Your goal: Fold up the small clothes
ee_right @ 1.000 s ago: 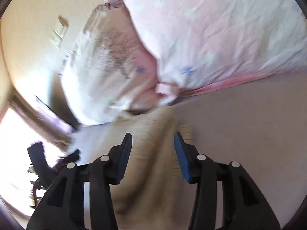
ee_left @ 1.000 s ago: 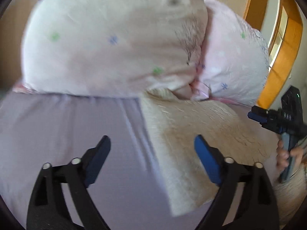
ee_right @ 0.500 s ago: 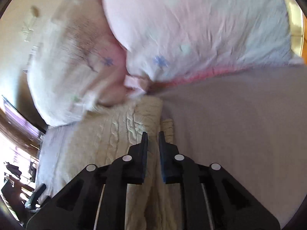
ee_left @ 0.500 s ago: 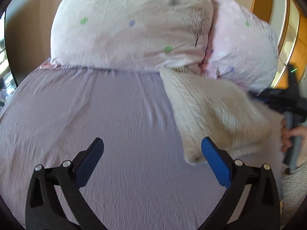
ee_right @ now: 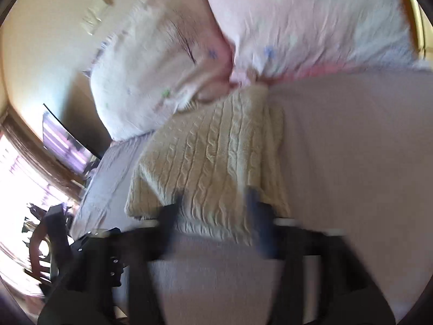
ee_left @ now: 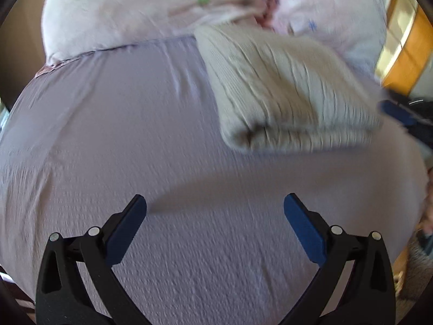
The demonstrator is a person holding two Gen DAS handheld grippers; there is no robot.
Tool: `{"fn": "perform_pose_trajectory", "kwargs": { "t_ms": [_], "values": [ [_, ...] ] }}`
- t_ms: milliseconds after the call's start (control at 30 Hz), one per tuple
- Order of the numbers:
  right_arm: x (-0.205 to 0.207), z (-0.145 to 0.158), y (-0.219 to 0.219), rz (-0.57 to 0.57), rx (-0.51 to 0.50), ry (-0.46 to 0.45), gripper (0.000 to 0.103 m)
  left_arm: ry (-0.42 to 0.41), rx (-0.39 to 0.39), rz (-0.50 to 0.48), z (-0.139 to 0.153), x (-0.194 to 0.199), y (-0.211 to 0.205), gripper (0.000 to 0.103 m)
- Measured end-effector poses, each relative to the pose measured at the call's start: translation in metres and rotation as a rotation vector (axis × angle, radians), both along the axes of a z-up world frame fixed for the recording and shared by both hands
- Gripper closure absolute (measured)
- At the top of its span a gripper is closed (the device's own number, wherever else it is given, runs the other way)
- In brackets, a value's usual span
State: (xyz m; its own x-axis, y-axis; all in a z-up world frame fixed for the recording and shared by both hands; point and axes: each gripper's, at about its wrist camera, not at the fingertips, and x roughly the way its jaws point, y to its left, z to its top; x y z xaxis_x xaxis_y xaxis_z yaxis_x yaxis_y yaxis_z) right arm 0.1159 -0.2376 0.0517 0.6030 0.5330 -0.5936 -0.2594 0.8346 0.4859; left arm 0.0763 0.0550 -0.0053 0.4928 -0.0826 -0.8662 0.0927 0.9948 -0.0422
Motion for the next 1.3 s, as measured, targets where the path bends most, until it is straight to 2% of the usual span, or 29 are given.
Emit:
{"fn": "perform_pose_trajectory", "kwargs": {
  "t_ms": [33, 67, 133, 167, 200, 300, 467, 600, 800, 1300],
  "values": [
    [-0.017, 0.003, -0.003, -0.026, -0.033, -0.048, 0.004, -0.011, 0.022, 0.005, -0.002, -0.002, -0.003, 0.002],
    [-0.026, 0.001, -0.003, -0.029, -0.056, -0.066, 0.004, -0.016, 0.049, 0.016, -0.004, -0.005, -0.007, 0.002],
    [-0.040, -0.004, 0.003, -0.056, -0.142, -0.062, 0.002, -0.028, 0.059, 0.037, -0.006, -0.008, -0.011, 0.002],
    [-0.044, -0.012, 0.011, -0.081, -0.225, -0.038, 0.001, -0.028, 0.056, 0.060, -0.006, -0.009, -0.012, 0.002],
    [-0.037, -0.021, 0.019, -0.086, -0.263, -0.025, 0.001, -0.027, 0.056, 0.072, -0.006, -0.009, -0.013, 0.002],
    [-0.037, -0.037, 0.033, -0.069, -0.315, -0.006, 0.001, -0.026, 0.056, 0.091, -0.007, -0.009, -0.015, 0.002],
    [-0.033, -0.055, 0.058, -0.032, -0.393, 0.030, 0.001, -0.032, 0.056, 0.067, -0.005, -0.005, -0.015, 0.002],
    [-0.041, -0.058, 0.072, -0.028, -0.507, 0.003, 0.001, -0.057, 0.052, 0.039, -0.005, -0.001, -0.014, 0.002],
    [-0.045, -0.059, 0.073, -0.062, -0.496, -0.005, 0.001, -0.078, 0.052, 0.025, -0.006, -0.002, -0.014, 0.002],
    [-0.047, -0.060, 0.073, -0.065, -0.498, -0.005, 0.001, -0.066, 0.053, 0.029, -0.007, 0.000, -0.015, 0.002]
  ]
}}
